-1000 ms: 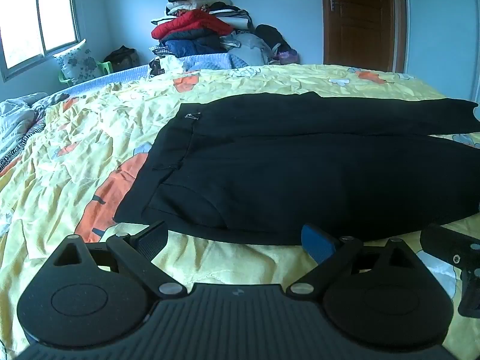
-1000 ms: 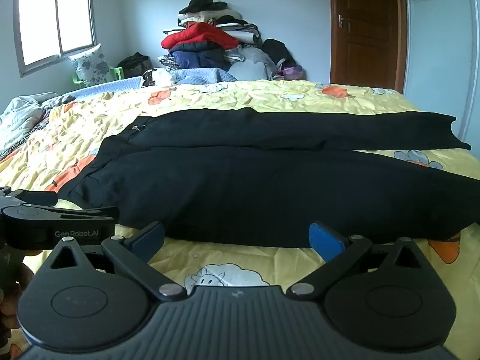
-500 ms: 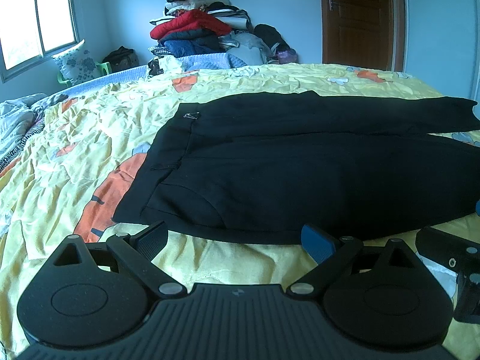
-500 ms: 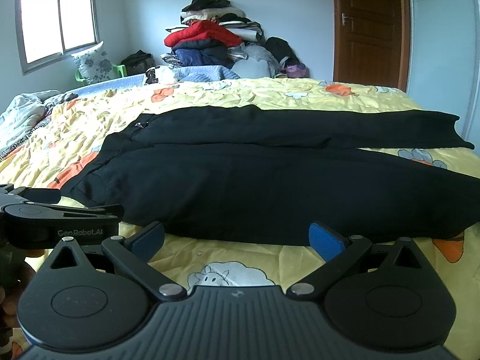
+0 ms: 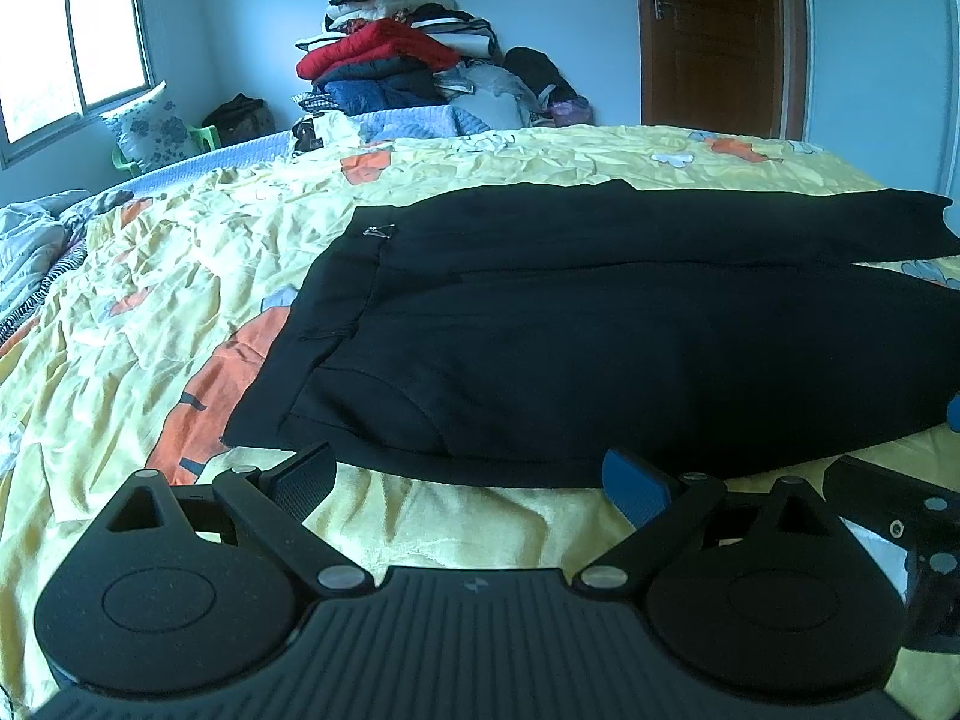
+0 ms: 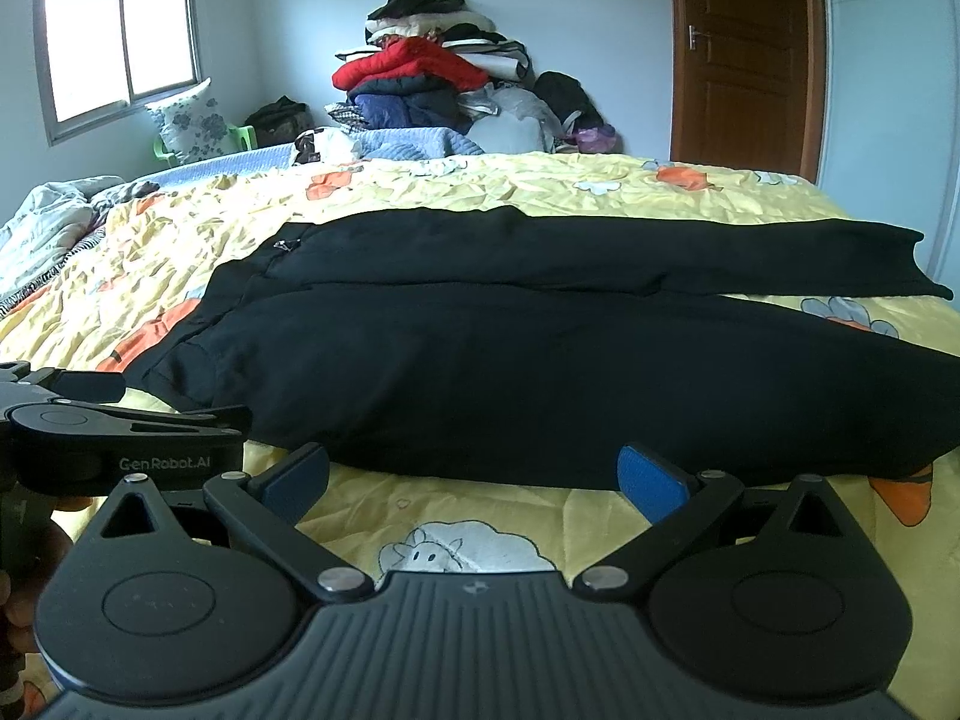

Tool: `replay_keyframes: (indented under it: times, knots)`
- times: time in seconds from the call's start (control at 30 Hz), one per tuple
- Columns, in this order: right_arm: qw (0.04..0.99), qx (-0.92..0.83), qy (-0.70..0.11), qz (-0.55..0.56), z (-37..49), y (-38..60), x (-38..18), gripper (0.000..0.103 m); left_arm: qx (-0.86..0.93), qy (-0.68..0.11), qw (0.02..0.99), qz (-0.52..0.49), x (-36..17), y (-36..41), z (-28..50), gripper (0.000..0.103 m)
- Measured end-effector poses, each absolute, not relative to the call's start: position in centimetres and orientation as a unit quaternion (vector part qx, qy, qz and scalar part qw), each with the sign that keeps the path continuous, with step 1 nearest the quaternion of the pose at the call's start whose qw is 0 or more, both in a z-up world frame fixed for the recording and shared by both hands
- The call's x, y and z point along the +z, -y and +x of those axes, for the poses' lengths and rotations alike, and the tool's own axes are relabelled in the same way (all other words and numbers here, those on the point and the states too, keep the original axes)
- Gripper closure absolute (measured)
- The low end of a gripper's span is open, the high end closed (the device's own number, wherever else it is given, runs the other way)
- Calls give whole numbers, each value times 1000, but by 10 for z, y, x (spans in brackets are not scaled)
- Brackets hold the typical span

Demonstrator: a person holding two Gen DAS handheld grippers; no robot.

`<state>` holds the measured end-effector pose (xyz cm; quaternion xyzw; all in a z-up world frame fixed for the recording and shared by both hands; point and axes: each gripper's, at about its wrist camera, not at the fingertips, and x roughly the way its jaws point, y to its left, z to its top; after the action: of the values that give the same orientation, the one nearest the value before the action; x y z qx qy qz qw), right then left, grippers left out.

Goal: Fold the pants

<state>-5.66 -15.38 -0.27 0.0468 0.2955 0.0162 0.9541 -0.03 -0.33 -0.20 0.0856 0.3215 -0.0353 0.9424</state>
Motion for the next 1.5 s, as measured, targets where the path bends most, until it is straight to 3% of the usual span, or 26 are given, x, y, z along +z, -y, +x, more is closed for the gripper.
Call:
replay_keyframes:
  times: [1.1,1.5]
  knots:
    - [954,31,-296,36,-55,156,-1,0,-40,-321,942,95,-6,5,0,6]
    - [974,77,-205,-64,-6,172,49,0,-38,-307,947,85,8,-7,33,6]
